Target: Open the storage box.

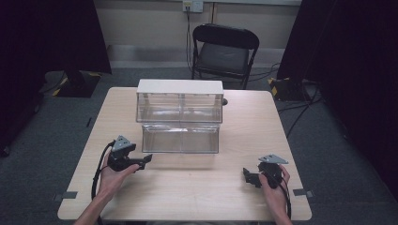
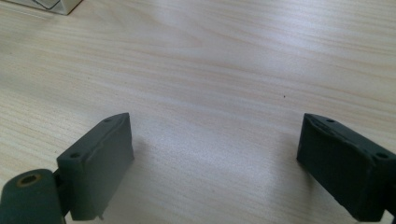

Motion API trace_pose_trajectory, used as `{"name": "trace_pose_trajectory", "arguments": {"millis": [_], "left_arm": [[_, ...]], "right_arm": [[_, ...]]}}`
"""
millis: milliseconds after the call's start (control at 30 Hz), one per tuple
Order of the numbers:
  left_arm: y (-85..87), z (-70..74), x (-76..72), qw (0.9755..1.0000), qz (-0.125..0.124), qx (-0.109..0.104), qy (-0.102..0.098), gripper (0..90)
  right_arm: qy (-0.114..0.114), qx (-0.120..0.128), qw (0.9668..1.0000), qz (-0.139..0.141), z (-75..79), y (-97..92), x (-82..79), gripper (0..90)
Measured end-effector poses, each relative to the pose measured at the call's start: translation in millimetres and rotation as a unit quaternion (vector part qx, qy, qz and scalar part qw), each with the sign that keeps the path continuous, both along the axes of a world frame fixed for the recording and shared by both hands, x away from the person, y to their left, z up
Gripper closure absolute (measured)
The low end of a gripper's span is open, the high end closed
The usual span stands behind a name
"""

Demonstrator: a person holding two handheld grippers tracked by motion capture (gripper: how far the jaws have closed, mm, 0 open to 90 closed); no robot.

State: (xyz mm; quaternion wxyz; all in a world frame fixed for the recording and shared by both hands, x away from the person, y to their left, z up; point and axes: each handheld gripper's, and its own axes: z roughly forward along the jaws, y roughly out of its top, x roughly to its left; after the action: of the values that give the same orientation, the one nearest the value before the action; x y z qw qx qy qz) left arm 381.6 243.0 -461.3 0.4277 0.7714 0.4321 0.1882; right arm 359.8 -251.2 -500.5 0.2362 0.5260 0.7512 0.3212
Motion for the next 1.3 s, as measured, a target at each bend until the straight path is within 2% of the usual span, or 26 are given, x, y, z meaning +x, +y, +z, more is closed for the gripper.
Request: {"name": "trace_pose_trajectory", "arguments": {"millis": [167,200,333,400,500,600,633,700,800,900,1100,1300], "left_arm": [[-3.6,-1.0,4.3,0.9999,0.000,0.011,0.000,15.8],[-4.4,-1.1,4.6,1.0000,0.000,0.005,0.001,15.8],[-6.5,-1.3,6.2,0.9998,-0.002,0.018,0.001,15.5],[-7.9,-0.7,8.1,0.9999,-0.007,0.014,0.006,15.4],[-12.5,0.2,10.6,0.9996,-0.018,0.022,0.007,15.5],[-18.4,0.0,13.6,0.9995,-0.027,0.016,0.011,15.2],[-22.4,1.1,14.5,0.9991,-0.034,0.025,0.009,15.2],[-26.4,0.4,14.5,0.9991,-0.032,0.027,0.005,14.1],[-27.2,-0.4,15.7,0.9992,-0.032,0.021,0.006,9.4],[-28.8,-1.8,16.0,0.9992,-0.030,0.026,0.002,9.0],[-28.9,-2.9,15.9,0.9995,-0.029,0.014,-0.001,8.4],[-29.0,-1.6,15.1,0.9992,-0.033,0.023,-0.007,7.4]], "right_arm": [[0.000,0.000,1.0000,0.000,0.0,0.0,0.0,9.9],[0.000,0.000,1.0000,0.000,0.0,0.0,0.0,9.9],[0.000,0.000,1.0000,0.000,0.0,0.0,0.0,9.9],[0.000,0.000,1.0000,0.000,0.0,0.0,0.0,9.9],[0.000,0.000,1.0000,0.000,0.0,0.0,0.0,9.9],[0.000,0.000,1.0000,0.000,0.0,0.0,0.0,9.9],[0.000,0.000,1.0000,0.000,0.0,0.0,0.0,9.9],[0.000,0.000,1.0000,0.000,0.0,0.0,0.0,9.9],[0.000,0.000,1.0000,0.000,0.0,0.0,0.0,9.9],[0.000,0.000,1.0000,0.000,0.0,0.0,0.0,9.9],[0.000,0.000,1.0000,0.000,0.0,0.0,0.0,9.9],[0.000,0.000,1.0000,0.000,0.0,0.0,0.0,9.9]]}}
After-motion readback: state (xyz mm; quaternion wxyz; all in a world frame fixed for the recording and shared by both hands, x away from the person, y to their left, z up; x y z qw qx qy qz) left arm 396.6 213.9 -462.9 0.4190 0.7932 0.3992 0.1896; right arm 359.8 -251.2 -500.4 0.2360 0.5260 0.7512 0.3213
